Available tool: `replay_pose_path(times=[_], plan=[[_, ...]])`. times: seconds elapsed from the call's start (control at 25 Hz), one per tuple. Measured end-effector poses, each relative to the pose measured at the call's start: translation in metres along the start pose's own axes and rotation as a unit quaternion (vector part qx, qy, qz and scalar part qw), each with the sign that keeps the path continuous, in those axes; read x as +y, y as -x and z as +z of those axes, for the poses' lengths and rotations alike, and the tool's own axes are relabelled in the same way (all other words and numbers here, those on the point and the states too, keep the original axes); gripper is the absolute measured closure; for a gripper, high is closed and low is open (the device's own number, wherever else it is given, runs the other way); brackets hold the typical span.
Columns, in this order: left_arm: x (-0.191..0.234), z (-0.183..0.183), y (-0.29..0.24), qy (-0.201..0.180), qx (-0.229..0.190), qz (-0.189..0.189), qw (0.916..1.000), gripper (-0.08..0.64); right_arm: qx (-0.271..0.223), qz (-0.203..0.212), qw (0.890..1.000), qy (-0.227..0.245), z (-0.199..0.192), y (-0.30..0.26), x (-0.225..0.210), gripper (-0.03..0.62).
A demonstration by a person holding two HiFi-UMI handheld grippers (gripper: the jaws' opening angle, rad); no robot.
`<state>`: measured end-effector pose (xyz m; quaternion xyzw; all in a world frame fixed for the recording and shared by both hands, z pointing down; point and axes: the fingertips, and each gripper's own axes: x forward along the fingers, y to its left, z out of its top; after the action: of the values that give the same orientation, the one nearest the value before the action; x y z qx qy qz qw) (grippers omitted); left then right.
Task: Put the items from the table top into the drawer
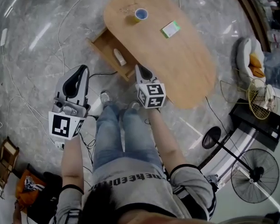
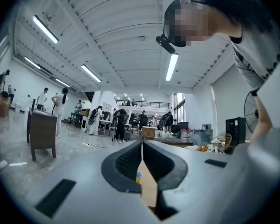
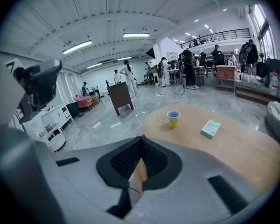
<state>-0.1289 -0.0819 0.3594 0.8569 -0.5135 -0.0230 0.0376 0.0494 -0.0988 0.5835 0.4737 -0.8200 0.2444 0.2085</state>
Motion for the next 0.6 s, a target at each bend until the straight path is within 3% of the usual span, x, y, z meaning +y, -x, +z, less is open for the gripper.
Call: replay_pose_path(times=[0.6], plan=[[-0.058, 0.086, 0.031, -0.007, -0.019, 0.041, 0.9990, 0.546, -0.096, 0.009, 0.994, 0.049, 0.106, 0.142, 0.016, 0.592]])
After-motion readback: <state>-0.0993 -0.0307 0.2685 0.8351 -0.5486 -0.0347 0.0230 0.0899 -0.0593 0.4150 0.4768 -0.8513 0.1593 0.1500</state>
